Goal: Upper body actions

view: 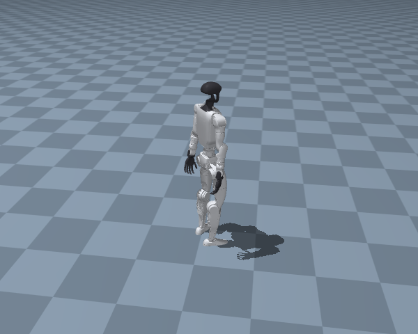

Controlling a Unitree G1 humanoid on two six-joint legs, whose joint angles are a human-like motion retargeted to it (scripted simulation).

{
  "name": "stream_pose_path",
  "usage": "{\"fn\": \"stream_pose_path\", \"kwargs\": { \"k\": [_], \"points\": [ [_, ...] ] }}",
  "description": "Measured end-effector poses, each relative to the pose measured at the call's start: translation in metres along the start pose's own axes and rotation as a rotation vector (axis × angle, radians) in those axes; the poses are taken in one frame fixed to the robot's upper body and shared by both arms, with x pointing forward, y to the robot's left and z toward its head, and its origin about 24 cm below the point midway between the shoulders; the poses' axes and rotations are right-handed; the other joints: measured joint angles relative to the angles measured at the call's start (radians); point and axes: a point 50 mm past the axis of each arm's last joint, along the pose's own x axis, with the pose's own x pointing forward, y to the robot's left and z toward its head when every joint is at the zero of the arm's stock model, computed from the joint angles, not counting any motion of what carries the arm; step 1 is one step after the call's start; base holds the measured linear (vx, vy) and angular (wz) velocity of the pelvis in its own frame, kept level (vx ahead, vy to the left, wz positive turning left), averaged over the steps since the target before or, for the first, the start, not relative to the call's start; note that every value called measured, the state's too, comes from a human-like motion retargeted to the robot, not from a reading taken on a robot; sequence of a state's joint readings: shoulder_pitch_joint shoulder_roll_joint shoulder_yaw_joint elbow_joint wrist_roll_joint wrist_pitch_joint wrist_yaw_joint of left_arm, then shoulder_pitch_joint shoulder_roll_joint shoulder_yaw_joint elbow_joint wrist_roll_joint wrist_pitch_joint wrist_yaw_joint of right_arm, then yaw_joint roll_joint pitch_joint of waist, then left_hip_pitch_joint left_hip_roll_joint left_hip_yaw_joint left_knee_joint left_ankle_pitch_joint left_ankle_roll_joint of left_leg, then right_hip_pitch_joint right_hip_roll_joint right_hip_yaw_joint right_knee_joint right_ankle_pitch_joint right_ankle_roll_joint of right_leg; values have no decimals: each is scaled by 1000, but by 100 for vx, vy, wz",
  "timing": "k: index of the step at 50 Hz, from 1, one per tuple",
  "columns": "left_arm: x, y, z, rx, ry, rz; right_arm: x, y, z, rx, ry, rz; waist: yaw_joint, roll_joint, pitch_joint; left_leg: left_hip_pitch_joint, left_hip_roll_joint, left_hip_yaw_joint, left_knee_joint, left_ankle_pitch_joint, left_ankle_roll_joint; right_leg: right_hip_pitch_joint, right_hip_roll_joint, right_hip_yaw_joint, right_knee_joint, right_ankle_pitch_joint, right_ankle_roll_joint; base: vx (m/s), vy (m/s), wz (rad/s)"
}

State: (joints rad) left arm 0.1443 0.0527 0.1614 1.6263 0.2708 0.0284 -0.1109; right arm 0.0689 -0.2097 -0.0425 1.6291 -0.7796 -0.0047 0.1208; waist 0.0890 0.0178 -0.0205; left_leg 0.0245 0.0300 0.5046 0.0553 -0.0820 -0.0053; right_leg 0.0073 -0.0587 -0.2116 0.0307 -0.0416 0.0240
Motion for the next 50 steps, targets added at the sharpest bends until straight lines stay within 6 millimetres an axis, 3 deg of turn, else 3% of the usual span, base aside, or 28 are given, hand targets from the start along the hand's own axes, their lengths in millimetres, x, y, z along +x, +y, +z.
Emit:
{"fn": "stream_pose_path", "kwargs": {
  "k": [4, 8, 13, 15, 17, 20, 22, 24, 26, 30, 35, 38, 41, 50],
  "points": [
    [-2, 9, 11, 51, -36, -29, -1, -6, 1, 7, 0, -26, -107, 15, -16, 1, 2, -89, 2, -19, -14, -12, -8, -92, 36, -38, -6, -7, -11, 79],
    [-5, 21, 24, 94, -106, -55, -4, -18, 12, 58, -39, -66, -108, 29, -2, 5, 28, -52, 20, -26, -27, -33, 16, -38, 93, -76, -28, -13, -11, -38],
    [-10, 49, 26, 80, -152, 79, -10, -37, 29, 111, -50, -132, -116, 28, 30, -25, 75, -49, 182, -61, -54, -25, 13, -6, 137, -107, -46, -13, -12, -12],
    [-11, 58, 14, 57, -138, 136, -12, -42, 39, 125, -61, -131, -106, 9, 44, -63, 101, -37, 326, 15, -56, -11, -6, 0, 141, -107, -50, -10, -16, -2],
    [-12, 66, 1, 33, -111, 162, -18, -50, 64, 144, -125, -127, -92, -16, 77, -166, 168, -88, 581, 150, -67, 7, -28, 1, 138, -103, -53, -26, -25, 6],
    [-12, 67, -33, 8, -28, 148, -36, -66, 117, 189, -293, -130, -15, -41, 141, -326, 261, -136, 921, 345, 13, 23, -40, 40, 159, -97, -60, -23, -23, -68],
    [-11, 59, -62, -15, 54, 100, -55, -77, 159, 225, -424, -132, 40, -33, 175, -443, 373, -147, 1171, 259, 15, 33, -27, 58, 174, -96, -75, -19, -16, -99],
    [-12, 44, -93, -44, 145, 33, -81, -90, 202, 243, -579, -137, 103, -18, 221, -563, 511, -155, 1400, 187, 56, 60, -9, 90, 186, -98, -95, -9, -7, -102],
    [-17, 27, -126, -69, 248, -60, -111, -100, 239, 222, -734, -129, 153, -16, 252, -705, 555, -198, 1559, 145, 85, 89, -14, 120, 187, -95, -104, 3, 0, -84],
    [-34, 2, -180, -74, 452, -238, -179, -122, 294, 127, -1023, -139, 263, -69, 302, -933, 503, -138, 1668, 99, 114, 110, -113, 173, 212, -104, -97, 4, 7, -68],
    [-48, 3, -207, -67, 558, -262, -256, -141, 329, 30, -1301, -283, 360, -141, 416, -1022, 416, 25, 1608, 58, 99, 138, -251, 175, 280, -136, -77, 2, 1, -31],
    [-48, 7, -206, -86, 564, -230, -271, -146, 334, 25, -1328, -412, 387, -163, 418, -1033, 408, 76, 1586, 42, 89, 121, -285, 170, 302, -144, -69, 0, 0, 0],
    [-40, 8, -190, -105, 506, -203, -268, -143, 334, 3, -1317, -461, 383, -156, 387, -1004, 410, 68, 1575, 48, 74, 116, -270, 152, 289, -138, -70, -1, 1, 17],
    [-15, 27, -114, -80, 223, -125, -199, -120, 309, 51, -1149, -342, 288, -90, 158, -827, 447, -113, 1489, 143, 44, 55, -110, 71, 205, -118, -99, 5, 3, 62]
  ]
}}
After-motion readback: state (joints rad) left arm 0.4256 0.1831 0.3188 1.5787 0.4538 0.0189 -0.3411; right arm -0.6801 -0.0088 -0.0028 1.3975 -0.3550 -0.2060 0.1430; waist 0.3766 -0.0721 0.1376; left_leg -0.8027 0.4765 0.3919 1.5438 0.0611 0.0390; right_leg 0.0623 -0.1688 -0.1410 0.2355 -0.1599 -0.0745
